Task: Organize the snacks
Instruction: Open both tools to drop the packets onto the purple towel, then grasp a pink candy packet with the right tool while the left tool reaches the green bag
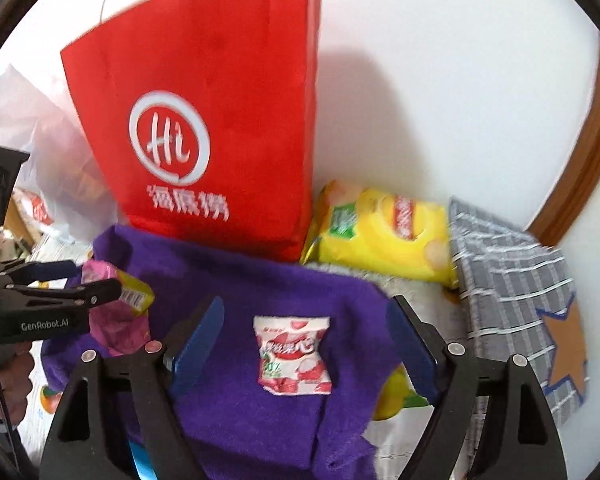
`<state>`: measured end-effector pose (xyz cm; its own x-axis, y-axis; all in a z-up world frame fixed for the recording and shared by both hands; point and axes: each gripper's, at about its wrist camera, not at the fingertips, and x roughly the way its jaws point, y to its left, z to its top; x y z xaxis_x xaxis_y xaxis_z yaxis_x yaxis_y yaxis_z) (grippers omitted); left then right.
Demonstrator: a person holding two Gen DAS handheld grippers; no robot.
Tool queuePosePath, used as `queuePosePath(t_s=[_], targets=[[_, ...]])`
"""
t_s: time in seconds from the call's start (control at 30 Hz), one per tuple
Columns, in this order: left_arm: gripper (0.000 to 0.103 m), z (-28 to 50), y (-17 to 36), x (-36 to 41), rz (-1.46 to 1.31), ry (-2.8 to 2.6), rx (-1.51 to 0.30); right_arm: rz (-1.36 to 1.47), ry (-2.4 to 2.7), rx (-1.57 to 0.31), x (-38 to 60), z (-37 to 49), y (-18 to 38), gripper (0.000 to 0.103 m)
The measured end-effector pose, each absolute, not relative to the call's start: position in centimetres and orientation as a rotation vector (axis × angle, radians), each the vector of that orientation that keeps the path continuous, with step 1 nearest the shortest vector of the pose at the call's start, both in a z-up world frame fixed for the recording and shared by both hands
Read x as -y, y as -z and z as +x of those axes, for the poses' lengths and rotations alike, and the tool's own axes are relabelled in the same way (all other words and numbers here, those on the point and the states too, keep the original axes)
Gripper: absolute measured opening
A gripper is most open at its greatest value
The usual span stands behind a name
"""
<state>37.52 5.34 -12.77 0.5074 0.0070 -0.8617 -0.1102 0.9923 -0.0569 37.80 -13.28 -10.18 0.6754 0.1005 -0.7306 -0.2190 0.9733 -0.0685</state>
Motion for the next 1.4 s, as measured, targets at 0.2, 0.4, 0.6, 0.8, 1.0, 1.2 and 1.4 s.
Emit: queuePosePath(t_s=[0.2,0.4,0.6,0.8,1.0,1.2,1.4], targets=[[0.081,35.5,10.0,-4.8,-0.101,-0.007,-0.947,-0.07,-0.203,-0.628,15.6,33.4,5.0,0.087],[0.079,33.2,7.3,-3.3,-0.064,0.011,-0.892,-0.008,-0.219,-0.714,18.3,30.3,5.4,0.087],[0.079,30.4,6.1,-3.3,-0.089,0.036,-0.874,-0.097,-0.157,-0.781,20.5,26.1,8.9,0.079],[0.08,26.2,6.3,-3.5,-0.079,0.016,-0.867,0.037,-0.166,-0.905,24.5,24.2,13.4,0.079],[0.08,23.3,7.8,-4.0,-0.111,-0.001,-0.919,0.095,-0.199,-0.929,25.4,24.2,15.8,0.075],[0.08,21.1,9.3,-3.9,-0.109,-0.037,-0.96,0.003,-0.217,-0.994,24.2,25.2,19.0,0.069],[0.08,18.7,10.8,-4.1,-0.116,-0.045,-0.998,0.04,-0.192,-1.025,26.2,23.8,21.7,0.065]])
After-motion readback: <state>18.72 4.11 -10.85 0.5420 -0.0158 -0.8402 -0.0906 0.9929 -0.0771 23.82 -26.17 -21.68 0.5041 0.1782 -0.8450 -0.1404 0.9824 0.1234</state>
